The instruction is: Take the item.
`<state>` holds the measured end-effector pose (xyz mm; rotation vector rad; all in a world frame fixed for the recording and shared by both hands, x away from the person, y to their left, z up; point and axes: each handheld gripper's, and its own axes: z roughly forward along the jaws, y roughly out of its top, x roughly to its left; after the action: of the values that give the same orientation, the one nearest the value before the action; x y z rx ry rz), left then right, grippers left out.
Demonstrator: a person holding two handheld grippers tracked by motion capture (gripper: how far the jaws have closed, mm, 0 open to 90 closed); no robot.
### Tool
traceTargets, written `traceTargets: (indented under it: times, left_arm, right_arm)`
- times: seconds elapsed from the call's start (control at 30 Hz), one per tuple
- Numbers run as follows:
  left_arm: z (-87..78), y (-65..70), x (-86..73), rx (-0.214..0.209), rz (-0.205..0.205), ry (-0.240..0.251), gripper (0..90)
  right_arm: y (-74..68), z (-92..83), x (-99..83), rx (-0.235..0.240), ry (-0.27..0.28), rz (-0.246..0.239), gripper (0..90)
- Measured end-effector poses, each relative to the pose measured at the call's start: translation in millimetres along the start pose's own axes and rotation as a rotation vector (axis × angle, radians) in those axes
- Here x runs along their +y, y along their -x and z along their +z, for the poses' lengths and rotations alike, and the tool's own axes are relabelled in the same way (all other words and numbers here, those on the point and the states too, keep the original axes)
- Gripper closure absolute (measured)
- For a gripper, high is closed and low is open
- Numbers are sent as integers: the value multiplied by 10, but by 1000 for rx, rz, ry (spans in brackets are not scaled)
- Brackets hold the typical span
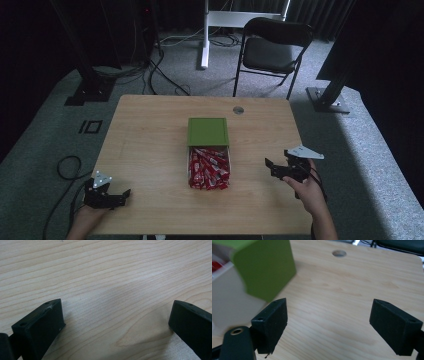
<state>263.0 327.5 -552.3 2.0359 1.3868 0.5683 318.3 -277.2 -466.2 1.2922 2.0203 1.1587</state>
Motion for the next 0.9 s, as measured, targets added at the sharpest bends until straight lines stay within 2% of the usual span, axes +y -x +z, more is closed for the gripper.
traceTargets:
  times: [0.3,0.43,0.67,0.83,0.9]
  left_arm:
    - [0,0,0,0,0,0,7]
    - [0,0,0,0,0,0,7]
    - [0,0,0,0,0,0,6]
    - [0,0,0,0,0,0,7]
    - [0,0,0,0,0,0,6]
  right_arm:
    - [-204,51,249,62,27,-57,167]
    - [-293,89,332,94,32,-68,175]
    - [-453,167,432,150,43,-86,175]
    - [-551,223,476,167,38,-107,177]
    - [-584,242,492,186,44,-101,177]
